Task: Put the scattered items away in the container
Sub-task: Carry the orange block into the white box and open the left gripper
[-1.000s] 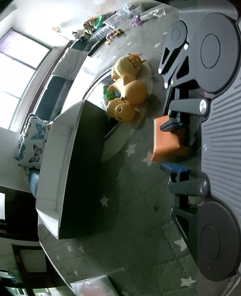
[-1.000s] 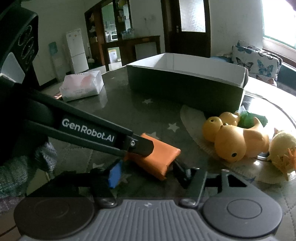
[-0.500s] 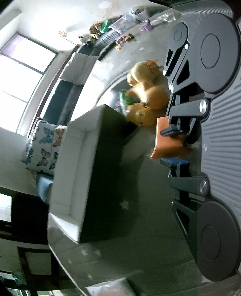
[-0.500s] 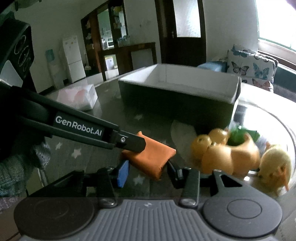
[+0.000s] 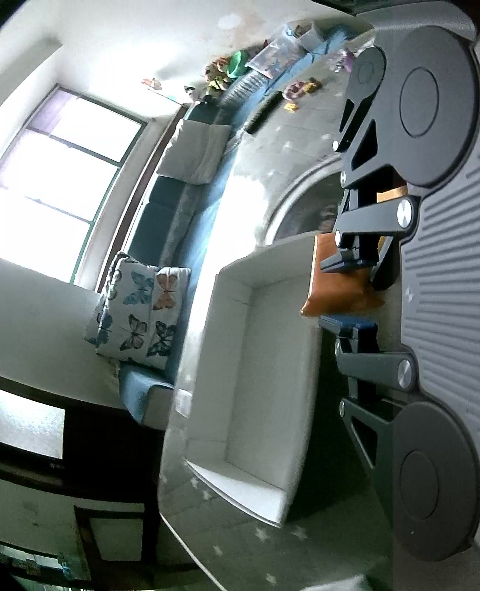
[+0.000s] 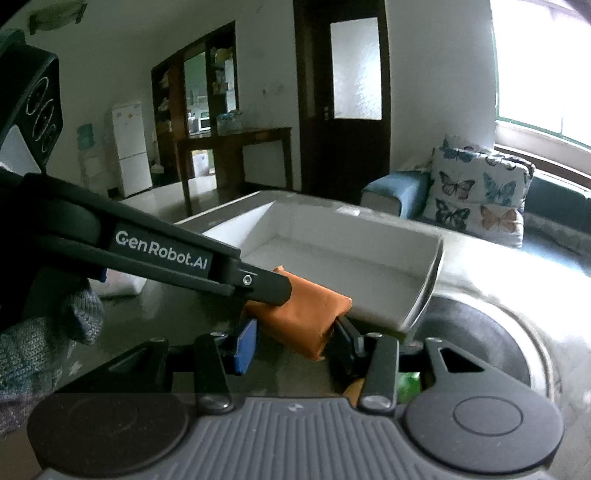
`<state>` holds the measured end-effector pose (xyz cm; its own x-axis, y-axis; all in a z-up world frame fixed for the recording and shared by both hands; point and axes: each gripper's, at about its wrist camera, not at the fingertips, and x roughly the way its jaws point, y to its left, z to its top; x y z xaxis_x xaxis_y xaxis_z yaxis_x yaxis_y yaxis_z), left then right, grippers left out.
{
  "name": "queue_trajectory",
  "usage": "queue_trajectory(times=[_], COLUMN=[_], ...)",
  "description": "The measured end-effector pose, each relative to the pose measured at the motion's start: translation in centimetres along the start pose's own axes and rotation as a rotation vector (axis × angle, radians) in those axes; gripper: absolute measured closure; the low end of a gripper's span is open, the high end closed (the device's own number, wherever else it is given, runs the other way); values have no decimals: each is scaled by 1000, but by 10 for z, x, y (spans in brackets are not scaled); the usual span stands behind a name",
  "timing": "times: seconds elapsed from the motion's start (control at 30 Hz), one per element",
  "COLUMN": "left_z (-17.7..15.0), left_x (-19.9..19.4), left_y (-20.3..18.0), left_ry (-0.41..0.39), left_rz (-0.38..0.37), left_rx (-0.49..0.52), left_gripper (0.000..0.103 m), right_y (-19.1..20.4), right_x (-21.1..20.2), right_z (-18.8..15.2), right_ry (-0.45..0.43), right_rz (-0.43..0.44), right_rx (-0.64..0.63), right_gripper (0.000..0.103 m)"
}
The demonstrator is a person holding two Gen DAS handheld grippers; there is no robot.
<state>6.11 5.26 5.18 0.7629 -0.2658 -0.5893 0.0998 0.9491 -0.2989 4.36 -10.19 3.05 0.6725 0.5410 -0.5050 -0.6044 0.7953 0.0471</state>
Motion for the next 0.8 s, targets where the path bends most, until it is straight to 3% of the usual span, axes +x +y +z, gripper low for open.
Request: queue_trajectory(times=[0.3,0.8], left_z=[35,41], left_x=[46,111], left_y=[9,34], left_ry=[2,110], left_rz=[9,9], left_rx=[-5,-67], left_gripper=[78,78], right_y=[-26,-52], right_x=[40,102], right_z=[38,32], right_ry=[-9,101], right_rz=[-23,-45], right_rx=[-6,12], right_gripper=[58,58])
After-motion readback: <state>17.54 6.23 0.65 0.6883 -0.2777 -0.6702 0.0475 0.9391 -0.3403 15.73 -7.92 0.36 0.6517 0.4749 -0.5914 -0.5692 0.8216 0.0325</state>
